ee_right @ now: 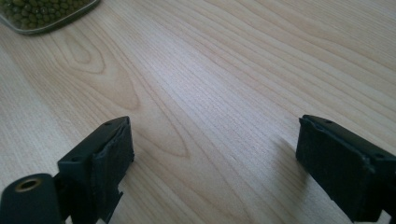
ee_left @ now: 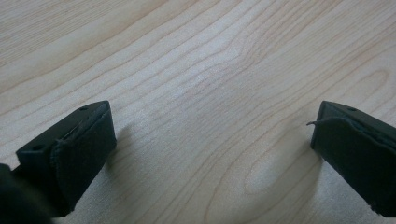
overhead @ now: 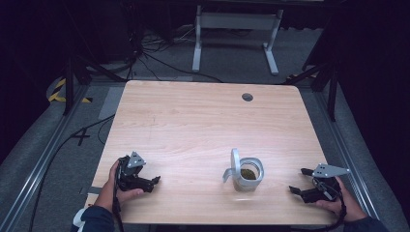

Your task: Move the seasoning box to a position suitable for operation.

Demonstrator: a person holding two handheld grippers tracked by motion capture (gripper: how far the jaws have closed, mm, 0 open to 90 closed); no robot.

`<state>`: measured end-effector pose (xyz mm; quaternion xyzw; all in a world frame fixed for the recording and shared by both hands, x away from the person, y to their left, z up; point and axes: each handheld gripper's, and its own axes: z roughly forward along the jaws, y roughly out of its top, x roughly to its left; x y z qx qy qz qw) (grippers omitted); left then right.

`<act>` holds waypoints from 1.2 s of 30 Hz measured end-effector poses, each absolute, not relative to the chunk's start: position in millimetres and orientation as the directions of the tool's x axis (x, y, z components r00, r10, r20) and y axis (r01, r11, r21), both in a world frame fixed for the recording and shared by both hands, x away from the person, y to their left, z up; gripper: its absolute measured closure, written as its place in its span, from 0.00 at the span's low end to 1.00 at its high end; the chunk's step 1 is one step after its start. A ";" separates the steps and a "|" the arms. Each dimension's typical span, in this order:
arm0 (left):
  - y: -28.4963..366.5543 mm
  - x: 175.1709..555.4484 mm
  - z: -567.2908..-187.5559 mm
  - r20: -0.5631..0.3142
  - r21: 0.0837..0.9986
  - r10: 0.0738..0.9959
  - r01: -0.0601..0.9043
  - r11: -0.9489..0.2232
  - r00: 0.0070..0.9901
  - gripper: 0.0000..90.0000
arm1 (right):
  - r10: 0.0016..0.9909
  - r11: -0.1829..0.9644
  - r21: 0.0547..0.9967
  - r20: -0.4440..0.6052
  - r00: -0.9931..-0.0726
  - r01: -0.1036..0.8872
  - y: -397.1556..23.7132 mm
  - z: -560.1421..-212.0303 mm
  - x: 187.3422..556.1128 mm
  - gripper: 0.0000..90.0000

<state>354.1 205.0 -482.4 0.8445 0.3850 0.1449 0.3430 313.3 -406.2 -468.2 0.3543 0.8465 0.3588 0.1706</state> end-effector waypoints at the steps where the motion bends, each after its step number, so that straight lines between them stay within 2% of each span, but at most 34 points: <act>1: 205.0 354.1 -482.4 -0.019 0.691 0.750 0.551 -0.468 0.662 0.00 | 0.723 0.491 0.729 -0.034 -0.691 0.477 -406.2 -468.2 313.3 0.12; 8: 206.7 351.8 -479.1 -0.009 0.678 0.750 0.555 -0.481 0.662 0.04 | 0.724 0.490 0.728 -0.034 -0.689 0.479 -406.0 -468.1 313.2 0.12; 9: 206.3 350.2 -478.3 -0.031 0.683 0.761 0.570 -0.457 0.648 0.08 | 0.724 0.490 0.729 -0.034 -0.689 0.479 -406.0 -468.1 313.2 0.12; 11: 208.3 349.8 -475.6 -0.036 0.686 0.759 0.568 -0.454 0.650 0.23 | 0.724 0.490 0.729 -0.034 -0.689 0.479 -406.0 -468.1 313.3 0.12; 13: 208.3 350.0 -474.0 -0.052 0.683 0.759 0.578 -0.447 0.649 0.25 | 0.725 0.489 0.728 -0.034 -0.688 0.480 -405.9 -468.1 313.3 0.12; 15: 207.7 349.7 -472.4 -0.041 0.693 0.759 0.566 -0.447 0.650 0.32 | 0.725 0.489 0.729 -0.034 -0.688 0.479 -405.9 -468.1 313.3 0.12; 18: 207.0 350.1 -466.1 -0.022 0.715 0.755 0.538 -0.446 0.655 0.35 | 0.725 0.489 0.728 -0.034 -0.688 0.479 -405.9 -468.1 313.3 0.12; 26: 196.3 344.3 -452.7 -0.005 0.737 0.722 0.491 -0.464 0.691 0.56 | 0.725 0.489 0.729 -0.034 -0.688 0.479 -405.9 -468.1 313.3 0.12; 33: 184.5 338.2 -440.9 0.041 0.746 0.689 0.437 -0.503 0.724 0.86 | 0.724 0.490 0.728 -0.034 -0.688 0.479 -405.9 -468.1 313.4 0.12; 36: 176.2 335.0 -434.7 0.054 0.755 0.671 0.410 -0.512 0.739 0.92 | 0.725 0.490 0.728 -0.034 -0.688 0.479 -405.9 -468.2 313.4 0.12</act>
